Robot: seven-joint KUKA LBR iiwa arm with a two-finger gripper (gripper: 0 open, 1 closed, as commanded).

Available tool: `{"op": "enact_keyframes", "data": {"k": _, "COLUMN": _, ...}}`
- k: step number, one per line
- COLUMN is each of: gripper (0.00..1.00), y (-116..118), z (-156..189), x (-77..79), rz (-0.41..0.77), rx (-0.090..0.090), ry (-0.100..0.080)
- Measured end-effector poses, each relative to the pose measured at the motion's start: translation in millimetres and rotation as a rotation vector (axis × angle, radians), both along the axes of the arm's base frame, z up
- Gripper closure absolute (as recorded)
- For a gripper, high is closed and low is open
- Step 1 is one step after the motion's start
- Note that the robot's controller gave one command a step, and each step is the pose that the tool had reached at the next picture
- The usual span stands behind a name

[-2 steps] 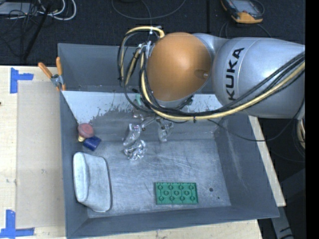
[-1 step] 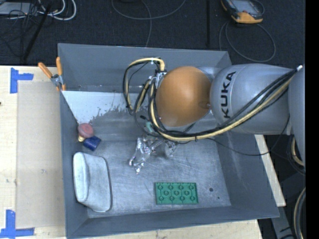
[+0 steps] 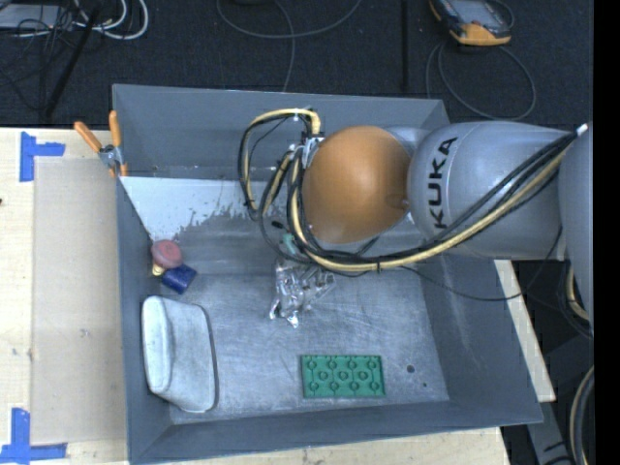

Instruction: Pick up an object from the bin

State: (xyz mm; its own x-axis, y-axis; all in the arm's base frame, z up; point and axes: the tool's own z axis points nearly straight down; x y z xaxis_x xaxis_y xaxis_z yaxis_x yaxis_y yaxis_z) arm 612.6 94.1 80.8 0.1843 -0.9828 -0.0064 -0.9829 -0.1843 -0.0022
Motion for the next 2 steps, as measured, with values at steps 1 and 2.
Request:
{"op": "enact_keyframes", "data": {"k": 1, "gripper": 1.0, "y": -0.5, "z": 108.5, "x": -6.0, "rz": -0.014, "rx": -0.003, "ry": -0.005}}
{"op": "enact_keyframes", "data": {"k": 2, "gripper": 1.0, "y": -3.2, "z": 137.6, "x": -4.8, "rz": -0.003, "rx": -0.004, "ry": -0.002}}
